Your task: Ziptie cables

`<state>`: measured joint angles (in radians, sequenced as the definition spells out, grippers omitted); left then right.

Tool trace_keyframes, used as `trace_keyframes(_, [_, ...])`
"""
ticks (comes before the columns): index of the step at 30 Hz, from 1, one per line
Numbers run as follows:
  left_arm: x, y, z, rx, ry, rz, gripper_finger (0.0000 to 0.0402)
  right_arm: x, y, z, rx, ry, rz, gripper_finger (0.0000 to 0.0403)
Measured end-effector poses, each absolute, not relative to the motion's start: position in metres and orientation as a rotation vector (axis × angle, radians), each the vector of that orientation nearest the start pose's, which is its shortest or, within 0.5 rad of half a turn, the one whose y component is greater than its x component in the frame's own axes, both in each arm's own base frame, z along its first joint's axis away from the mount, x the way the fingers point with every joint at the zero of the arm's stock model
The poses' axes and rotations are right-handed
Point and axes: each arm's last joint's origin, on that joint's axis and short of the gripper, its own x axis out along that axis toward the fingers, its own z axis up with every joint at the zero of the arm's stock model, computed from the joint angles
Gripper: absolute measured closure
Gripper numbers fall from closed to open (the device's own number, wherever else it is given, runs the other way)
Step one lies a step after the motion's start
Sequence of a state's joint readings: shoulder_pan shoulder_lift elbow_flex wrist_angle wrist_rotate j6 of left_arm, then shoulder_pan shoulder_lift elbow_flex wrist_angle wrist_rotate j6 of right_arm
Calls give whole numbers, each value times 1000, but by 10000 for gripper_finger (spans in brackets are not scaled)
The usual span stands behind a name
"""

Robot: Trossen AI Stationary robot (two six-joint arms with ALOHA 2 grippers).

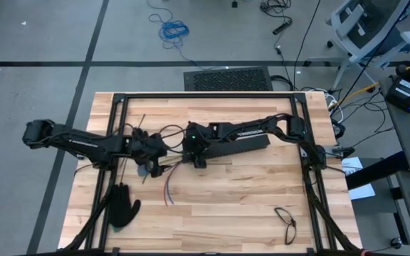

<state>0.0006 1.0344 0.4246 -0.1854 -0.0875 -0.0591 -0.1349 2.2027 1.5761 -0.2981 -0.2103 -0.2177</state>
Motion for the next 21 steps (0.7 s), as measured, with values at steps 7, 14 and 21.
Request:
trace_keyframes(7, [184,-10,169,-10,767,44,13,460,-57,142,-37,949,173,160])
trace_keyframes(14, [193,-11,176,-92,654,60,13,459,-57,141,-36,950,174,160])
trace_keyframes(21, [192,-12,174,-186,677,44,13,459,-57,141,-37,949,175,160])
